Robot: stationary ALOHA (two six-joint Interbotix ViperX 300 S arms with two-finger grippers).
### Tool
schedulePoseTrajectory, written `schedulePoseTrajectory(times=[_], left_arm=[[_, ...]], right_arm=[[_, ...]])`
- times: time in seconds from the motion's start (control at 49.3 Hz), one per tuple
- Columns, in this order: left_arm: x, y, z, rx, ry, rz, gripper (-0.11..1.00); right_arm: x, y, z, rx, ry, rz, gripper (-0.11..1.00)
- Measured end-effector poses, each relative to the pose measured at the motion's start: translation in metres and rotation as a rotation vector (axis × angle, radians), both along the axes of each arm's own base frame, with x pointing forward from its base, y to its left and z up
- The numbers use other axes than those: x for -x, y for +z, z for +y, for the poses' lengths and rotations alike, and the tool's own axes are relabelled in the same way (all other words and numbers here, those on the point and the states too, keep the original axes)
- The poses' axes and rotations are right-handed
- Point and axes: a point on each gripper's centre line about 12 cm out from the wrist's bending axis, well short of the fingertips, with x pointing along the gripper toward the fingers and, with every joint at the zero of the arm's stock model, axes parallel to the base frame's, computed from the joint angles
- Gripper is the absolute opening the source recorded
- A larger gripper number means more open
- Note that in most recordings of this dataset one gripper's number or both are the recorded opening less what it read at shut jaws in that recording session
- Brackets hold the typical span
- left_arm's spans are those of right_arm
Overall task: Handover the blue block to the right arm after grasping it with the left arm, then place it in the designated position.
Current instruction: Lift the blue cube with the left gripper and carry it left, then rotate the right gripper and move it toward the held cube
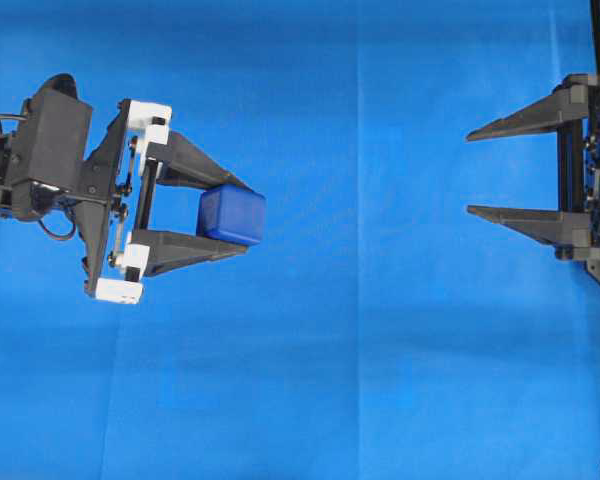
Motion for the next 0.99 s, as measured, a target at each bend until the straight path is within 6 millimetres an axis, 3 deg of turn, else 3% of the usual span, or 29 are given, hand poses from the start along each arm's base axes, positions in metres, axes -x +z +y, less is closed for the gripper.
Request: schedulePoseTrajectory(times=[0.507, 0.71, 0.994], left_arm=[[0.0, 0.0, 0.002, 0.0, 0.005, -0.002, 0.49], [0.004, 0.0, 0.004, 0.001, 0.011, -0.008, 0.48], [0.004, 0.0, 0.006, 0.001, 0.015, -0.008, 0.48]], right_arm=[[-0.001, 0.002, 0.001, 0.053, 0.008, 0.009, 0.97], [-0.002, 0.004, 0.006, 0.209, 0.048, 0.042, 0.96], [-0.004, 0.018, 0.01, 0.567, 0.083, 0.011, 0.95]])
